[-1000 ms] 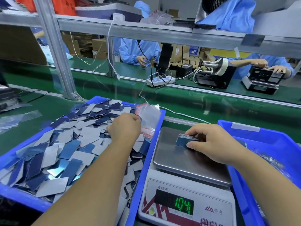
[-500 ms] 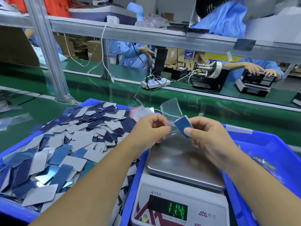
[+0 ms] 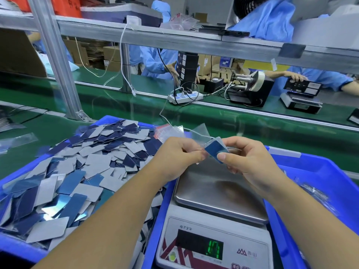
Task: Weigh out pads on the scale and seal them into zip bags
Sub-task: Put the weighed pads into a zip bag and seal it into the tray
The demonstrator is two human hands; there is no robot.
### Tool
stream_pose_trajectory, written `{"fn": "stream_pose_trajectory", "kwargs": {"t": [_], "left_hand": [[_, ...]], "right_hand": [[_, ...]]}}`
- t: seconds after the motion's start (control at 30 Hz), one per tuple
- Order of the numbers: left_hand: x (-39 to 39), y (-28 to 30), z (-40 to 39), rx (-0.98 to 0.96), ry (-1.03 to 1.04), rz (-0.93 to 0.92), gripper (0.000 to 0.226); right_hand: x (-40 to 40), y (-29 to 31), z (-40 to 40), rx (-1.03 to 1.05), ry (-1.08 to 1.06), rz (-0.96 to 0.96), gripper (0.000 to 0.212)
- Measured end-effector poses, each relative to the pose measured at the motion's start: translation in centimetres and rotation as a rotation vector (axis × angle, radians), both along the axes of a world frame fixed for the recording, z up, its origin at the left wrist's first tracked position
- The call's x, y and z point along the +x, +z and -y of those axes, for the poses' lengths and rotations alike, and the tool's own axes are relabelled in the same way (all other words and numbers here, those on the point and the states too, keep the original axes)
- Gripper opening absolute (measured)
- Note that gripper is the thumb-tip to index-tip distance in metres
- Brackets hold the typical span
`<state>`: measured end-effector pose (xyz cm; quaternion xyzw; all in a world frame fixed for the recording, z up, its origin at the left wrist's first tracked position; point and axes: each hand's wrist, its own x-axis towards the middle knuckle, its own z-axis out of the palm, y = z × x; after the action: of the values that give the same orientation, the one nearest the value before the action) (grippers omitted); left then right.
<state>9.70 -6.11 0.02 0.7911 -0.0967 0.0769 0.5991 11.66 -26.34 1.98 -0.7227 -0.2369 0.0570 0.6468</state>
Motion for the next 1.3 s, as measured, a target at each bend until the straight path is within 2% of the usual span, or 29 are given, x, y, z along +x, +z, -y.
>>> {"fn": "stream_pose_trajectory", "kwargs": {"t": [0.17, 0.3, 0.43, 0.5, 0.67, 0.83, 0.93, 1.07, 1.2, 1.3], "left_hand": [[0.0, 0.1, -0.2, -0.124, 0.087, -0.014, 0.049], [-0.1, 0.4, -0.4, -0.262, -0.062, -0.080, 0.021], [-0.1, 0.5, -0.4, -0.404, -0.120, -0.107, 0.007], [-0.1, 0.6, -0.3, -0.400, -0.112, -0.121, 0.015], [-0.1, 0.3, -0.2, -0.331, -0.095, -0.129, 0.014], [-0.3, 0.4, -0.2, -0.298, 0.071, -0.124, 0.042], [0.0, 0.4, -0.2, -0.343, 0.100, -0.120, 0.040], [-0.2, 0.8, 0.1, -0.469, 0.017, -0.178, 0.021], [-0.5, 1.1, 0.4, -0.458, -0.040, -0.149, 0.038], [-0.5, 0.9, 0.6, -0.441, -0.072, -0.137, 0.032]], "right_hand": [[0.1, 0.1, 0.1, 0.050, 0.013, 0.013, 0.016], [-0.1, 0.2, 0.0, 0.076, 0.009, 0.004, 0.017], [-0.2, 0.3, 0.0, 0.073, 0.006, -0.003, 0.017], [-0.1, 0.3, 0.1, 0.060, 0.004, 0.000, 0.017], [-0.3, 0.4, 0.1, 0.038, 0.007, -0.008, 0.017], [-0.6, 0.3, 0.0, 0.004, -0.004, -0.008, 0.016], [-0.6, 0.3, -0.2, -0.004, 0.020, -0.003, 0.016], [-0.7, 0.3, -0.4, -0.008, 0.027, -0.022, 0.016], [-0.8, 0.4, -0.5, 0.031, 0.021, -0.020, 0.014], [-0.8, 0.3, -0.7, 0.046, 0.014, -0.017, 0.013]]}}
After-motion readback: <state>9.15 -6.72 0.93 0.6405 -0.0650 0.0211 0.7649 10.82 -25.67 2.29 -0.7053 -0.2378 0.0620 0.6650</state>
